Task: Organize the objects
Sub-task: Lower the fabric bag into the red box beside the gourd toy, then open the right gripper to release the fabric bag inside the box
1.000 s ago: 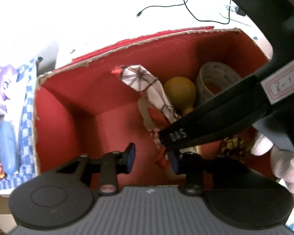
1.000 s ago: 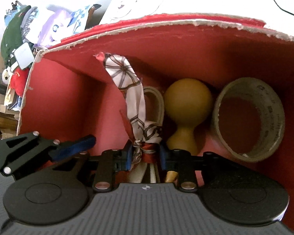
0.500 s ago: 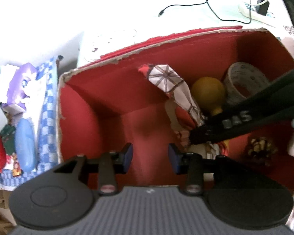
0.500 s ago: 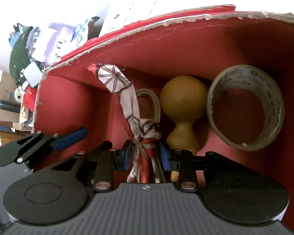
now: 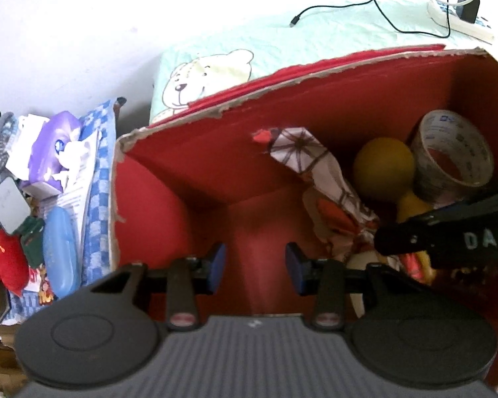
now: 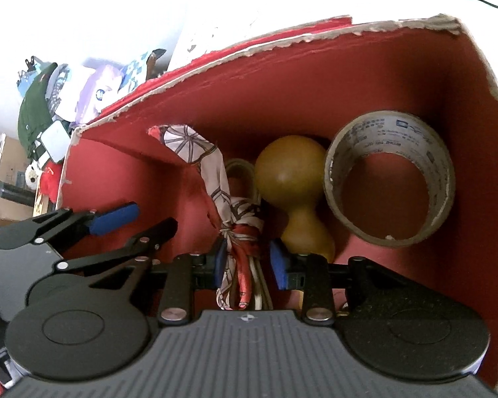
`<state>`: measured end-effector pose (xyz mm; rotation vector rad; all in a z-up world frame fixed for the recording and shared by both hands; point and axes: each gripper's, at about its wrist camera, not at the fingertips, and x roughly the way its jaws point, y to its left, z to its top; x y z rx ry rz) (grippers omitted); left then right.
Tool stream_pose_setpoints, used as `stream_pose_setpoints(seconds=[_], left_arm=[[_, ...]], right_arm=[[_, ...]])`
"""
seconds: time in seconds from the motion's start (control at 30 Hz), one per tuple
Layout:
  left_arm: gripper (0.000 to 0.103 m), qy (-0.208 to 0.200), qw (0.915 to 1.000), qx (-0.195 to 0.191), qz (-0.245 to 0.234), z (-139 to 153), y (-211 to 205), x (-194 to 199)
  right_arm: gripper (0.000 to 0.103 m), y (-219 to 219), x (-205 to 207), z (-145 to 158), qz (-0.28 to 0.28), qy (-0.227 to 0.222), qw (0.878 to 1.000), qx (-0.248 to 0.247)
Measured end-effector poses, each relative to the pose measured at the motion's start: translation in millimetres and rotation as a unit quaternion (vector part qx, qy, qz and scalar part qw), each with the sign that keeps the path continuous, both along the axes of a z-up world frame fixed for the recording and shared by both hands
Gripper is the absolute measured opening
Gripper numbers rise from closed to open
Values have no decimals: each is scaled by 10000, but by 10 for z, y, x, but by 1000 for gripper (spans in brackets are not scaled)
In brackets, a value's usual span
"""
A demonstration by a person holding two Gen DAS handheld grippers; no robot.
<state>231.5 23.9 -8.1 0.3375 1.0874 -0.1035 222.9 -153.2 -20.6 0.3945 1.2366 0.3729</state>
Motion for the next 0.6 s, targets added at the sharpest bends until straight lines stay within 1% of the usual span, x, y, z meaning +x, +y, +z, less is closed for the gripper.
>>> stream_pose_setpoints(seconds=[0.1,0.13,0.2,0.27,0.33,0.47,0.6], left_arm=[[45,-18,10000,-17,-52,-9,-4,4],[47,-32,9999,-105,-91,1,13,-46],[48,31,9995,-297,-83,1,53,-25],[50,124,9991,-397,-79,-11,76,0],[52,142,9990,-406,-114,-14,73,3],[53,170,9991,-371,-120,-24,59,13],[53,151,9992,-363,-110,-25,54,16]], right_arm=[[29,-70,-12,107,-52,-185,9996,228],[28,-91,14,176,-89,-266,9989,381],[28,-100,73,290,-91,-457,9976,513],[28,-20,165,371,80,-608,9972,417],[28,81,245,365,257,-656,9971,301],[30,277,362,186,485,-530,9974,12],[32,375,405,73,413,-557,9967,-418]])
